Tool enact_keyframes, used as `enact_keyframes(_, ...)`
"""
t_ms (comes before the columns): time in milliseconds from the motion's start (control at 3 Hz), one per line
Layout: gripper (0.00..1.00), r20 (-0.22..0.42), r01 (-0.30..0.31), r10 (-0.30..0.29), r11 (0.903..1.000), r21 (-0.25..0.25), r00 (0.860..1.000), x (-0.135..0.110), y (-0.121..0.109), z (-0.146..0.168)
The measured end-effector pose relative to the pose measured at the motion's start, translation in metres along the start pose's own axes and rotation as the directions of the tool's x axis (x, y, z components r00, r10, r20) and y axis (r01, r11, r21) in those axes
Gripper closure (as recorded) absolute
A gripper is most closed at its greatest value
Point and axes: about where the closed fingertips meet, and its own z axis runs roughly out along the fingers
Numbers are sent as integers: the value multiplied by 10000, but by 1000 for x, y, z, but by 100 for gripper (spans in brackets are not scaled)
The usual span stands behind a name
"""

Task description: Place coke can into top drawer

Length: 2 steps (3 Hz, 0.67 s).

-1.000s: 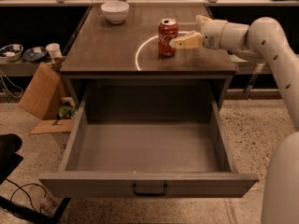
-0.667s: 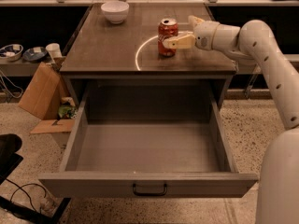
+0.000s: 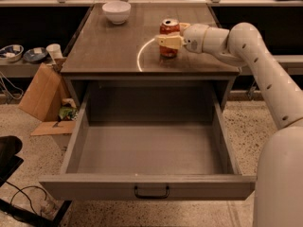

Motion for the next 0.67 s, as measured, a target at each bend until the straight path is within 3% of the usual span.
enact_keyframes(667,87,4,-25,25,10000,-39,10000,1,2,2)
